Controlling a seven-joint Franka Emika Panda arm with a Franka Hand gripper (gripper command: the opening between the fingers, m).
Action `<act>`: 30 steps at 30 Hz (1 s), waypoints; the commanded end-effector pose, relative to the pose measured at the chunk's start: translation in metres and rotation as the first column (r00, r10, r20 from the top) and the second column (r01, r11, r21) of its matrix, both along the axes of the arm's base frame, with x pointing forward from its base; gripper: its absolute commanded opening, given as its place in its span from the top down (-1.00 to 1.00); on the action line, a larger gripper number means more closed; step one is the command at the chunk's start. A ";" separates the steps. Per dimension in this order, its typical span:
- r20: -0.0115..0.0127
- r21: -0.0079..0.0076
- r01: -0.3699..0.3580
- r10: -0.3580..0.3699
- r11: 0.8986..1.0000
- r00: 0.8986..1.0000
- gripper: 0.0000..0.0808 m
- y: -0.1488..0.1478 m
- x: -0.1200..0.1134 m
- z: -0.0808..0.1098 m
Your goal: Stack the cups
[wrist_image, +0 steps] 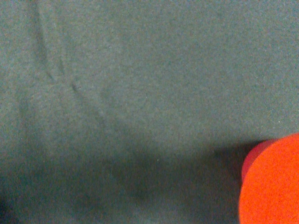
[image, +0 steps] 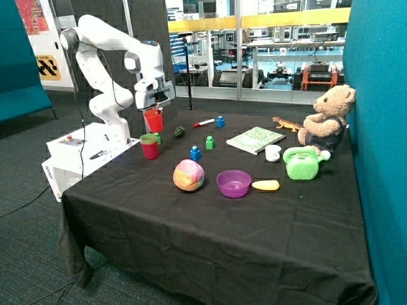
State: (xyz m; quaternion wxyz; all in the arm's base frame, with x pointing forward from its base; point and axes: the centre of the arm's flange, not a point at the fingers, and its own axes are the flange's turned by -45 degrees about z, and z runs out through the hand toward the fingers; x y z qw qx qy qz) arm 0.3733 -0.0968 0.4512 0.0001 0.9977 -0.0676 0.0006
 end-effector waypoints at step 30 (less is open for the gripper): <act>-0.001 0.000 0.018 -0.018 1.000 1.000 1.00 -0.033 -0.020 -0.014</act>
